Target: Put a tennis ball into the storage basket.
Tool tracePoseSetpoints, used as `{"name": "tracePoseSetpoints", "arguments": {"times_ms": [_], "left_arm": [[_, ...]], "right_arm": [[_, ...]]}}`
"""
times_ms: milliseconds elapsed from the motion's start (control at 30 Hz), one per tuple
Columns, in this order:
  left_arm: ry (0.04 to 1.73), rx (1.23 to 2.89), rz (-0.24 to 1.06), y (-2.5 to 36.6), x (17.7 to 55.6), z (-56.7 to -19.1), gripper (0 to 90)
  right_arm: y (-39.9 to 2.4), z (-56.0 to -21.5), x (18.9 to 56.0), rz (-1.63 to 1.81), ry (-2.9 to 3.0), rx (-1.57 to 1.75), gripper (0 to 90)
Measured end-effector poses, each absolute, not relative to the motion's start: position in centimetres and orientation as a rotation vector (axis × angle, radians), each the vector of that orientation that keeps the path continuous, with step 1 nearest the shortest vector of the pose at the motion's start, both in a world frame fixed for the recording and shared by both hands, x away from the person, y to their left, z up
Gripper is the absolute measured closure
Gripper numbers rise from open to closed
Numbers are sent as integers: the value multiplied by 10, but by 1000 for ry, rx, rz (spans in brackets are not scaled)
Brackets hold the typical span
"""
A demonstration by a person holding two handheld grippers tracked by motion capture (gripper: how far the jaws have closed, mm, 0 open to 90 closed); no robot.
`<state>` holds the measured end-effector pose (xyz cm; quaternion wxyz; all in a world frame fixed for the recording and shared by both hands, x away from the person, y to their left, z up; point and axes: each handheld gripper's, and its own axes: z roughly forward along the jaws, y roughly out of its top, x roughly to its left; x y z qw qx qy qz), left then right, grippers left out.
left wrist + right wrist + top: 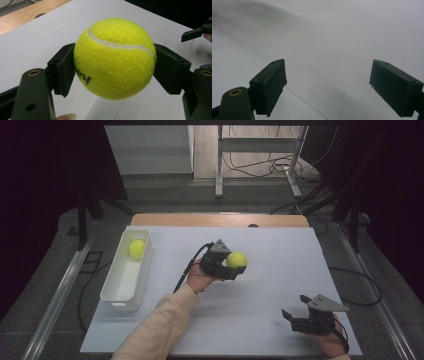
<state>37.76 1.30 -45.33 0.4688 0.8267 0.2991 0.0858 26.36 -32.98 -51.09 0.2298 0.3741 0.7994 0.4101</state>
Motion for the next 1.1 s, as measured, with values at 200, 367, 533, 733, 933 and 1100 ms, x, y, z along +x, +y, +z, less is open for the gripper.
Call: {"name": "tracePoseSetpoints", "arguments": {"times_ms": [200,367,533,733,933,1100], "left_arm": [[741,2024,214,19,376,-454,256],[753,2013,208,25,376,-454,255],[752,2003,208,29,374,-451,255],[756,1996,217,34,372,-449,255],[761,1994,217,39,371,-449,255],[759,1989,225,43,368,-447,255]], "right_arm": [[-329,-511,264,1131,2199,1029,144],[-329,-511,264,1132,2201,1031,144],[-329,-511,263,1128,2201,1032,144],[-329,-511,264,1127,2202,1031,144],[-329,-512,264,1125,2203,1032,144],[-329,-512,264,1116,2203,1033,144]]}}
